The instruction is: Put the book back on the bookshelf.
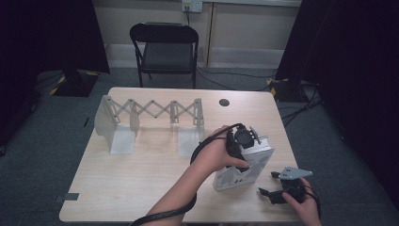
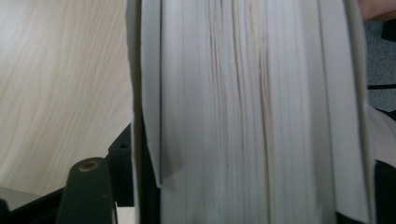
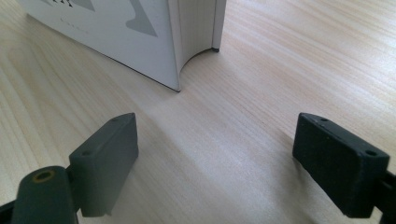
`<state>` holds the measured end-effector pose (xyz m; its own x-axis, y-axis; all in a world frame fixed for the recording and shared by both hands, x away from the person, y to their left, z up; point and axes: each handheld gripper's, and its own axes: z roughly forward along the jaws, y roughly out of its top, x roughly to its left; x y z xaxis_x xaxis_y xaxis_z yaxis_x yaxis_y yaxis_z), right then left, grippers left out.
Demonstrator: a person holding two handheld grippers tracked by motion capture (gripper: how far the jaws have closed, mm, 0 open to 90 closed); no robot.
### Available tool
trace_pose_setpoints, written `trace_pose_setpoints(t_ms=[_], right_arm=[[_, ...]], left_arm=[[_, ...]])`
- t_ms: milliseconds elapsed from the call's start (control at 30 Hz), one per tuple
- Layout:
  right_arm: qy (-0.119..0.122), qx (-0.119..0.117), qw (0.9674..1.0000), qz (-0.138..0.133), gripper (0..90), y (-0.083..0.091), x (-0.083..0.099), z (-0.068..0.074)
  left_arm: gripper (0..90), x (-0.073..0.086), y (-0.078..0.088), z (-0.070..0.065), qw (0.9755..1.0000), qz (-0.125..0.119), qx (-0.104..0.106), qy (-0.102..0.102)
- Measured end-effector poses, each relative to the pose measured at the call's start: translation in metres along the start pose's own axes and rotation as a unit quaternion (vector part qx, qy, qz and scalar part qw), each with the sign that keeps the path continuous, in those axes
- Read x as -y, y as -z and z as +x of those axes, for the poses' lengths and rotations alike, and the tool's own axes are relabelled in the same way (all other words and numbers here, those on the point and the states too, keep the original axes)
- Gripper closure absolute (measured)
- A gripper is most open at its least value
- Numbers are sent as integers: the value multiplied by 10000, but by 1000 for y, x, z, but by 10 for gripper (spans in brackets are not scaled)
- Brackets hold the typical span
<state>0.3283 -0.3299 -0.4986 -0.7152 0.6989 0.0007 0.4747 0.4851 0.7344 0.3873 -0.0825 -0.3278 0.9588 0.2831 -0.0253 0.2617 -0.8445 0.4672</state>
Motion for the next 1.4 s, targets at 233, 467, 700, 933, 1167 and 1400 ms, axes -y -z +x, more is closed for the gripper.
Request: trace_pose_setpoints(t_ms=[233, 467, 700, 933, 1167, 1400], right_arm=[[-11, -8, 10000, -5, 141, 0, 0, 0], [-17, -12, 10000, -8, 142, 0, 0, 0], [-52, -18, 10000, -17, 143, 0, 0, -1], [-14, -12, 10000, -7, 142, 0, 0, 0], [-37, -18, 10000, -8, 142, 0, 0, -1], [-50, -23, 10000, -18, 142, 0, 0, -1]], left_arm=[[333, -2, -1, -1, 9998, 178, 35, -84], [374, -2, 1, 0, 10000, 3, 5, 32], [306, 2, -3, 4, 9991, -244, 314, 117], [242, 3, -4, 1, 9994, -283, 119, 167], [214, 4, -4, 0, 9993, -326, 23, 183], [341, 3, -3, -4, 9995, -298, -39, 3]])
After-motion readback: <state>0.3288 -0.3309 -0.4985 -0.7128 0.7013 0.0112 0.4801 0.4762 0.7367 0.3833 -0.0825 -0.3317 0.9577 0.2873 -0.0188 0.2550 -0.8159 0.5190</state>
